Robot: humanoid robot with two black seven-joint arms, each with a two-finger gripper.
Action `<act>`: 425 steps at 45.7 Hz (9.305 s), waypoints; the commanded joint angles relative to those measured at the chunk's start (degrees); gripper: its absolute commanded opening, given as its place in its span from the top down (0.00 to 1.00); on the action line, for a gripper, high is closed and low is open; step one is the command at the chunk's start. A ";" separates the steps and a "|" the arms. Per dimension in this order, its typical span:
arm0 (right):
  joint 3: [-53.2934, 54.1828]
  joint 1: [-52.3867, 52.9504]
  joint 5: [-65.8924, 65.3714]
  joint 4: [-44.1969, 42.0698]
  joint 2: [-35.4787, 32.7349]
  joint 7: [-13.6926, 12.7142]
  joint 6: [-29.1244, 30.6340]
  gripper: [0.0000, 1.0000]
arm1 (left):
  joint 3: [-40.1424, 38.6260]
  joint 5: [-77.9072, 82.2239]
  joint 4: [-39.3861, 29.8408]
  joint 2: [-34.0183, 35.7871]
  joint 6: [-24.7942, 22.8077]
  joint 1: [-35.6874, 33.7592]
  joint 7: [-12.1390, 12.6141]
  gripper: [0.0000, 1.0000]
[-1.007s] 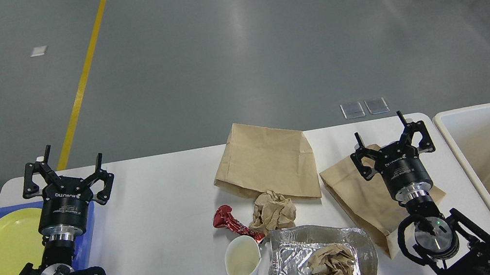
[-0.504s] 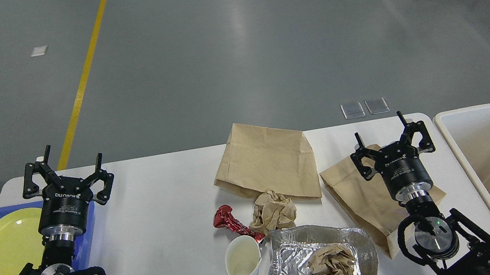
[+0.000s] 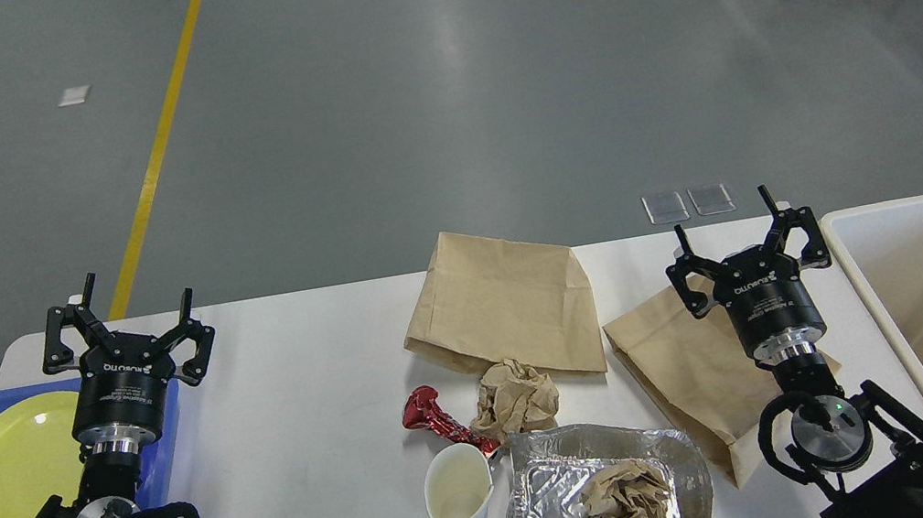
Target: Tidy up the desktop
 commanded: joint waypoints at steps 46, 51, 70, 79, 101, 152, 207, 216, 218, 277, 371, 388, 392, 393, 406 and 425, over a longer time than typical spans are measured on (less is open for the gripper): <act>0.85 -2.59 7.23 -1.50 -5.09 -0.18 0.91 0.00 | 0.00 0.00 0.00 0.00 -0.04 0.09 0.00 0.01; 0.94 -3.12 7.23 -1.41 -5.09 -0.18 0.99 0.00 | 0.00 0.00 0.00 0.00 -0.04 0.09 0.00 0.01; 1.03 -2.51 7.32 -1.23 -9.39 -0.79 9.52 0.00 | 0.00 0.00 0.00 0.00 -0.04 0.09 0.00 0.01; 1.11 -0.84 7.32 -1.41 -9.22 -0.70 8.64 0.00 | 0.00 0.00 0.00 0.00 -0.04 0.09 0.00 0.01; -22.24 6.53 7.94 -0.35 -26.96 -0.09 9.17 0.00 | 0.00 0.00 0.00 0.00 -0.04 0.09 0.00 0.01; -152.86 98.56 17.87 4.83 -13.45 -4.03 16.73 0.00 | 0.00 0.00 0.00 0.00 -0.04 0.09 0.00 0.01; -157.79 121.51 23.84 38.06 -9.57 -29.09 11.72 0.00 | 0.00 0.00 0.00 0.00 -0.22 0.00 0.00 0.01; -159.46 118.96 26.83 37.97 -11.94 -29.27 9.52 0.00 | 0.00 0.00 0.00 0.00 -0.22 0.00 0.00 0.01; -159.81 117.56 26.83 37.88 -12.91 -29.27 8.47 0.00 | 0.00 0.00 0.00 0.00 -0.22 0.00 0.00 0.01; -147.95 62.01 46.96 6.15 -15.11 -29.09 -12.72 0.00 | 0.00 0.00 0.00 0.00 -0.22 0.00 0.00 0.01; -156.39 114.99 19.01 29.52 -24.95 -29.09 24.46 1.00 | 0.00 0.00 0.00 0.00 -0.31 0.00 0.09 0.01; -156.82 120.45 19.36 31.11 -27.06 -29.18 25.08 1.00 | 0.00 0.00 0.00 0.00 -0.39 0.00 0.09 0.01; -159.28 120.45 20.15 30.41 -29.78 -29.18 21.57 1.00 | 0.00 0.00 0.00 0.00 -0.39 0.00 0.09 0.01; -160.42 120.45 20.59 30.06 -31.09 -29.18 19.65 1.00 | 0.00 0.00 0.00 0.00 -0.39 0.00 0.09 0.01; -161.75 103.25 20.42 13.65 -44.99 -29.53 6.62 1.00 | 0.09 0.00 0.00 0.00 -0.39 0.00 0.09 0.01; -126.96 51.57 20.42 -22.57 -46.49 -29.44 -2.94 1.00 | 0.00 0.00 0.00 0.00 -0.39 0.00 0.09 0.01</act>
